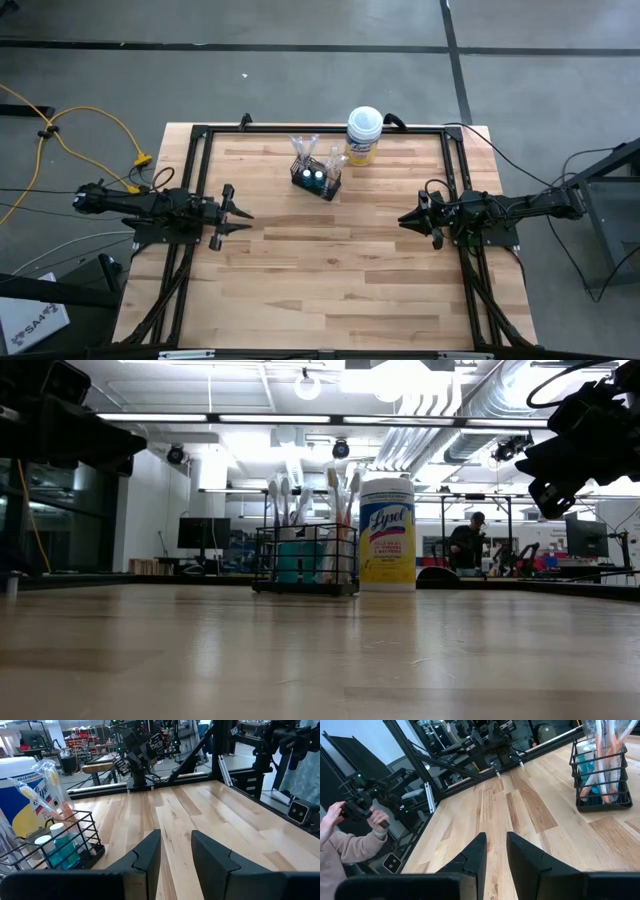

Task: Pick & Place toothbrushing station
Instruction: Return to Home Position

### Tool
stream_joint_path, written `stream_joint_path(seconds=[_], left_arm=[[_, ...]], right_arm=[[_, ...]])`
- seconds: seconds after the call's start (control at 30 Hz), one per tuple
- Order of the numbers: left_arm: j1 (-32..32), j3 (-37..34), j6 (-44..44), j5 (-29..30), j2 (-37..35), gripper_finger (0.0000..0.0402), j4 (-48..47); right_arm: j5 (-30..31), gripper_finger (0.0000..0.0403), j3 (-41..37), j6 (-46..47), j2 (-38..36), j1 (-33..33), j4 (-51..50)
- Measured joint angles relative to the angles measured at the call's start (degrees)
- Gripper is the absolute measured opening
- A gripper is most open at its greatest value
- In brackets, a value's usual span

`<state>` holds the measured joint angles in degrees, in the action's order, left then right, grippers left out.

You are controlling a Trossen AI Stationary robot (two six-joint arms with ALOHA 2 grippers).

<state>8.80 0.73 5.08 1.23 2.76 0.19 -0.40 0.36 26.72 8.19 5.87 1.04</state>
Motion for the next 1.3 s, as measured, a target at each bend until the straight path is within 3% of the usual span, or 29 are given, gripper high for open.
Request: stream_joint_path(seconds=[1.03,1.3], left_arm=[[0.0,-0.1,2.9,-1.2,2.0,0.0103,-0.3],[0.0,-0.1,-0.2,-1.2,2.0,0.0103,-0.2]], right_arm=[[0.0,0.0067,0.0,0.0,0.0,0.0,0.0],[0.0,0.0067,0.0,0.0,0.0,0.0,0.0]])
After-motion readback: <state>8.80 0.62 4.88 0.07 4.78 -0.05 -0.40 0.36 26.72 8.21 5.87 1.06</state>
